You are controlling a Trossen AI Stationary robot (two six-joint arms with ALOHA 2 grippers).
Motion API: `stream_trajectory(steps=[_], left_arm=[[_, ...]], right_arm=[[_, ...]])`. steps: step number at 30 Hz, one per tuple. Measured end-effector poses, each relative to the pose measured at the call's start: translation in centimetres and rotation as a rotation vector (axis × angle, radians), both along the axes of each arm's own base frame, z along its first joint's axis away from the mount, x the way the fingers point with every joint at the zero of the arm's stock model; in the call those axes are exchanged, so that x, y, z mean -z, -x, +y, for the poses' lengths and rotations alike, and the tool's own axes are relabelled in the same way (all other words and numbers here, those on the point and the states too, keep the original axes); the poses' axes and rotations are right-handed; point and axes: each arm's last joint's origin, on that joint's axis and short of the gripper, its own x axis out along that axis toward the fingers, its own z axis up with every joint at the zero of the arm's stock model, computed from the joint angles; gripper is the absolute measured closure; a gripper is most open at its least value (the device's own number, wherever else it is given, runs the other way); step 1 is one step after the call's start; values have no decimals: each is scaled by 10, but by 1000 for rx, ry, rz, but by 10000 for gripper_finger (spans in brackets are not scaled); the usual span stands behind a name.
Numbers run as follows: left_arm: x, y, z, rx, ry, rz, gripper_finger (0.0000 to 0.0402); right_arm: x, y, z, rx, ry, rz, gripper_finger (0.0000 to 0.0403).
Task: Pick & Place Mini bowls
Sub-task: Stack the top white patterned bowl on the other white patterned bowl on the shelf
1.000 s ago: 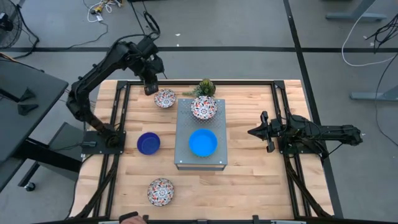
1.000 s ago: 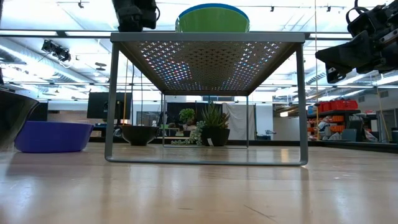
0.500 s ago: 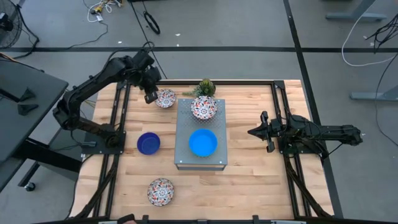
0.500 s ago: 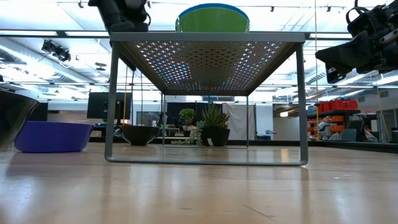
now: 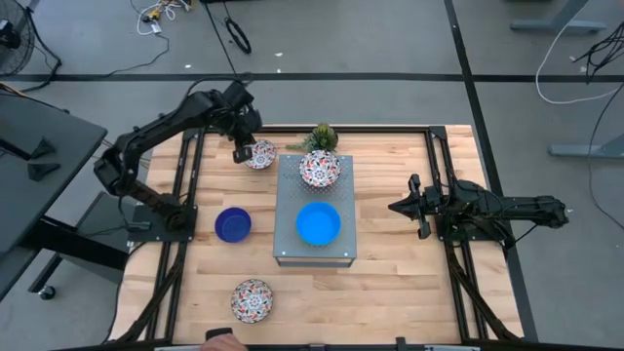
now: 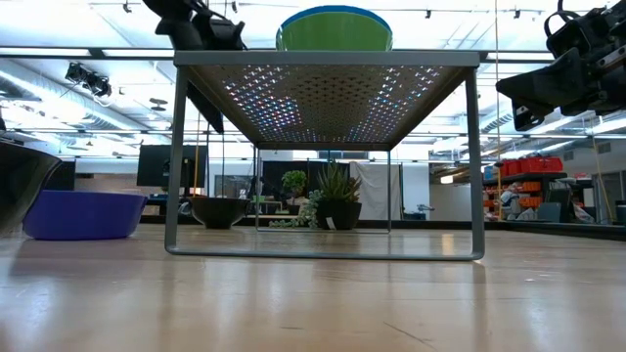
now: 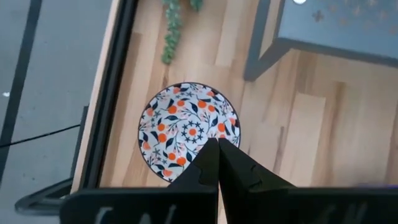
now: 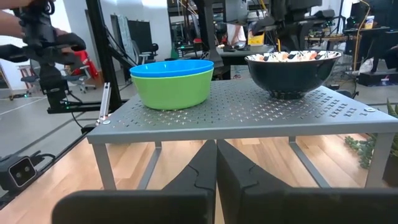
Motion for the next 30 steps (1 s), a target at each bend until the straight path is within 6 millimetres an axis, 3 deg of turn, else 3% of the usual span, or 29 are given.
stream_trajectory(steps=[14,25,30], left_arm=[[25,-12,1,230,23,145,399],[42,-17,0,241,94,236,398],[43,-19,-1,247,98,238,369]], right_arm=[[0,0,0,1,0,0,392],[0,0,0,0,0,0,392],[0,0,0,1,0,-1,392]])
